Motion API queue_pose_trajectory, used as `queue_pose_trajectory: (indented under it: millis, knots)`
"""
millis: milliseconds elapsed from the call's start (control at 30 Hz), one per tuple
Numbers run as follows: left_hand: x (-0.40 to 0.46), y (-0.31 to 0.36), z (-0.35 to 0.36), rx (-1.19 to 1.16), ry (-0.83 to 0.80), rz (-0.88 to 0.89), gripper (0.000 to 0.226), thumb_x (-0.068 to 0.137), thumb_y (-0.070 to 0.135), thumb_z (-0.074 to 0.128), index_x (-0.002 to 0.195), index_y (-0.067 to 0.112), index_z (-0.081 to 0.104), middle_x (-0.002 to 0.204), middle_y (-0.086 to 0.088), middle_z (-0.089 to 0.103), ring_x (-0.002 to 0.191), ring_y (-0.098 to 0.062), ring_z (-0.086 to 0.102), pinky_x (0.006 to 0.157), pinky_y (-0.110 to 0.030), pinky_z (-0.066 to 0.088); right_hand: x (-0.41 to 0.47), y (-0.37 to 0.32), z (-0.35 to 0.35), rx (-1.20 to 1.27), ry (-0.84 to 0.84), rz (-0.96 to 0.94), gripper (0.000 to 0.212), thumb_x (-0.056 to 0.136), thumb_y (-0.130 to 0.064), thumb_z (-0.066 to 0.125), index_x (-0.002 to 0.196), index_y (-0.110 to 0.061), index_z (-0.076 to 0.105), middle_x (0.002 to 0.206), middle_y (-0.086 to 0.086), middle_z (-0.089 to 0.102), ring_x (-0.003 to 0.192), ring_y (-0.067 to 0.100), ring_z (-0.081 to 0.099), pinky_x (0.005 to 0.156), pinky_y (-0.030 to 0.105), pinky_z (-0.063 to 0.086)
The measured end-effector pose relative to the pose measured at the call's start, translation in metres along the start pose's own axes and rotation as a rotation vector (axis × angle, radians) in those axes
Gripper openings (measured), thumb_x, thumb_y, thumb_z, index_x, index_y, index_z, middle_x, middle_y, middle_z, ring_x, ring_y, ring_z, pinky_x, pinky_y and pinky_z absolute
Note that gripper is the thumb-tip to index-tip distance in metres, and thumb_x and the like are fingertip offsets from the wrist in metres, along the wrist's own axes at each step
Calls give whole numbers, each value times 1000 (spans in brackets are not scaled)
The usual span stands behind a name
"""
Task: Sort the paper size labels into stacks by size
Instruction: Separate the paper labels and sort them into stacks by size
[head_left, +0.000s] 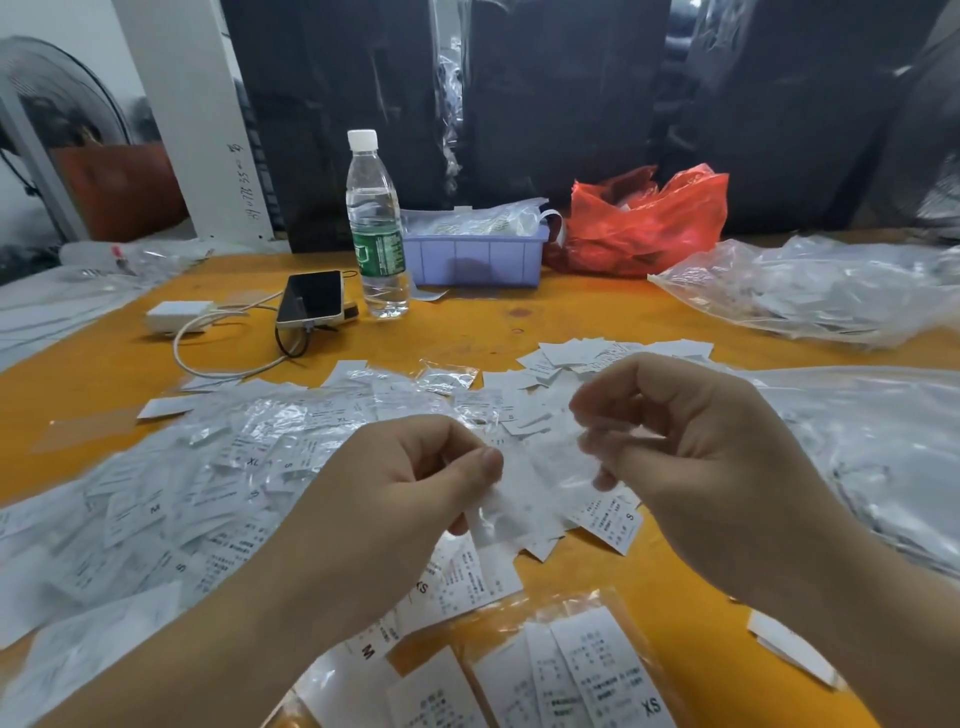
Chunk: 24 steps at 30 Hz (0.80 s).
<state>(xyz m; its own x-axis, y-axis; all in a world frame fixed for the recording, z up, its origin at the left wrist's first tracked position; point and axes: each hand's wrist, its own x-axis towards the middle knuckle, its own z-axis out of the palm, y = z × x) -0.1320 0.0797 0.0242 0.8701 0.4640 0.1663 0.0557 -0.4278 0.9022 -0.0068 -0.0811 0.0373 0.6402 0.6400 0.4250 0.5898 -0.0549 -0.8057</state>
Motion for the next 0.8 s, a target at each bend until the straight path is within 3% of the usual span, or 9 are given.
queue_pose_trajectory:
  millis: [133,200,300,400,467,567,633,700,800]
  knots:
    - [1,-1,-4,21,48,14,16,85,42,64,77,30,71,57,4,62,48,-4,50,53,-22,43,1,1,-2,-95,-47,-4,44,75,15,45,64,-23,63,54,0,55,42,16,45,38,27,34]
    - [0,0,-4,39,54,43,16,85,42,64,77,30,70,59,0,63,47,-11,50,48,-22,42,2,0,-2,1,-82,9,35,74,6,41,57,-19,59,48,2,43,41,13,33,40,28,27]
    - [-4,3,-2,96,67,109,15,84,43,65,77,30,68,57,2,61,44,-7,47,45,-18,40,-1,-3,-2,130,-175,13,16,73,-25,48,72,-25,64,51,-3,39,47,15,32,45,33,27]
    - [-6,6,1,120,47,158,20,86,47,67,75,30,68,51,6,55,42,0,44,43,-10,34,-5,-3,1,49,-328,-26,27,74,-52,57,96,-37,64,52,-10,41,49,6,38,48,23,34]
    - [-7,9,3,114,34,186,24,81,50,66,74,28,68,48,10,51,41,-1,43,43,-9,31,-5,-1,5,-47,-369,-68,22,78,-48,62,97,-38,64,52,-12,44,49,2,40,49,20,35]
    - [-7,9,3,83,16,196,27,79,54,66,74,28,69,48,7,51,41,-2,40,43,-11,30,-3,1,8,-31,-354,-42,5,86,-29,67,82,-30,70,48,-13,40,47,3,36,48,19,32]
    - [-6,8,2,86,6,179,26,77,55,62,78,31,69,55,2,58,45,-4,46,44,-20,35,-1,3,8,39,-352,4,9,87,-22,69,79,-25,71,48,-13,39,47,7,35,49,21,30]
    - [-5,7,0,62,-31,146,30,76,60,61,83,33,70,66,1,63,57,-10,56,55,-29,45,1,2,7,108,-332,38,8,81,-28,71,77,-22,72,51,-8,41,48,10,36,49,24,31]
    - [-6,5,-1,82,-107,111,35,72,66,60,87,37,70,74,13,66,64,0,58,58,-18,46,2,1,7,283,-300,108,14,73,-29,70,71,-15,69,50,-3,42,44,8,33,44,17,29]
